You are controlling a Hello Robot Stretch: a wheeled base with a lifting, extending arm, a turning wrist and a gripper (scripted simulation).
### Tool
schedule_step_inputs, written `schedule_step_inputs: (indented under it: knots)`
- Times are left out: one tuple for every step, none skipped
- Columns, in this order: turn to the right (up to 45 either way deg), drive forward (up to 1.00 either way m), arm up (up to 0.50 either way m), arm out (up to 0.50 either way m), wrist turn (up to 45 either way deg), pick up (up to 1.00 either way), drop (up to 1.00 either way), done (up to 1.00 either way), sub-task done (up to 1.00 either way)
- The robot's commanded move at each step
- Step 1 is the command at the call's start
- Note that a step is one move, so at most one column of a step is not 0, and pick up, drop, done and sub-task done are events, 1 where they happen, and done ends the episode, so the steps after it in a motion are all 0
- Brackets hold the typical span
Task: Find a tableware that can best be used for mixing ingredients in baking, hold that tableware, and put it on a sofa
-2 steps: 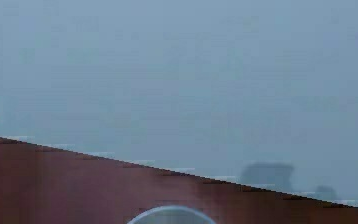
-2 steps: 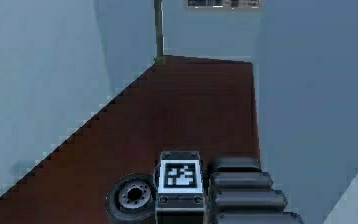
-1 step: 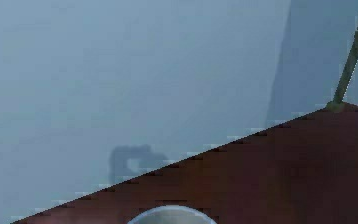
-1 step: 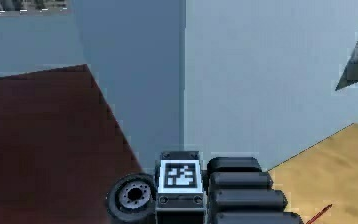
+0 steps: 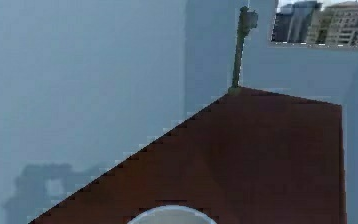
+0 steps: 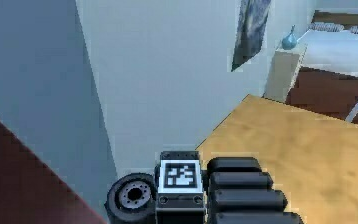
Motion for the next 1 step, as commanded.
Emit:
schedule_step_inputs:
  knots:
    - [0.0,0.10,0.00,0.00,0.0,0.00,0.00,0.00,0.00]
